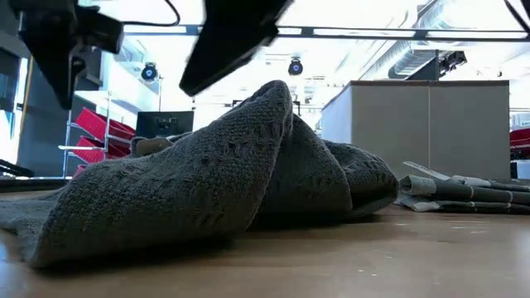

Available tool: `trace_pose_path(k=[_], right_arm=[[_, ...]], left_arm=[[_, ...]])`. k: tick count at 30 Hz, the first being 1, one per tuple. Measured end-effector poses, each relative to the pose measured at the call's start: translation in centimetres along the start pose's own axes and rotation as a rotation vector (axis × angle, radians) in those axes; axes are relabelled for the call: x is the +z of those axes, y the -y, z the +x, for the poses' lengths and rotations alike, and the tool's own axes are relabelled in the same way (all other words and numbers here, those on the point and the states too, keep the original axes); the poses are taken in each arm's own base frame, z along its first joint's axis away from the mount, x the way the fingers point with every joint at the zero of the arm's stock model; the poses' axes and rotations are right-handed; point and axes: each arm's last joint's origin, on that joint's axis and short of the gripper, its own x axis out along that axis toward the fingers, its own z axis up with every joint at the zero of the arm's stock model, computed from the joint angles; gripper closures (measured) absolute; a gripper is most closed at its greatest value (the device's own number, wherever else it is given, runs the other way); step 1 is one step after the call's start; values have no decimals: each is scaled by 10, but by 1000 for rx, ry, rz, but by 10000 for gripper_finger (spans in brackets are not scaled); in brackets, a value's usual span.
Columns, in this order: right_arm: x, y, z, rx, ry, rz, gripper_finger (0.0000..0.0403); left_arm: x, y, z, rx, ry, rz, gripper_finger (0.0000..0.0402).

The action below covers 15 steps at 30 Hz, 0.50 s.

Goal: Fold towel
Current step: Fold the gray towel

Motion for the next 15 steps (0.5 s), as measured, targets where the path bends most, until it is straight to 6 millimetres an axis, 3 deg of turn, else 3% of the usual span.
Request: trace_pose_path(k=[8,15], right_arm=[[3,-17,29,53,-119,-205,217],[-8,-27,51,-82,-180,-280,217]], left_arm=[[-4,2,3,-1,28,58,202],[-3,3,3,0,39,83,202]])
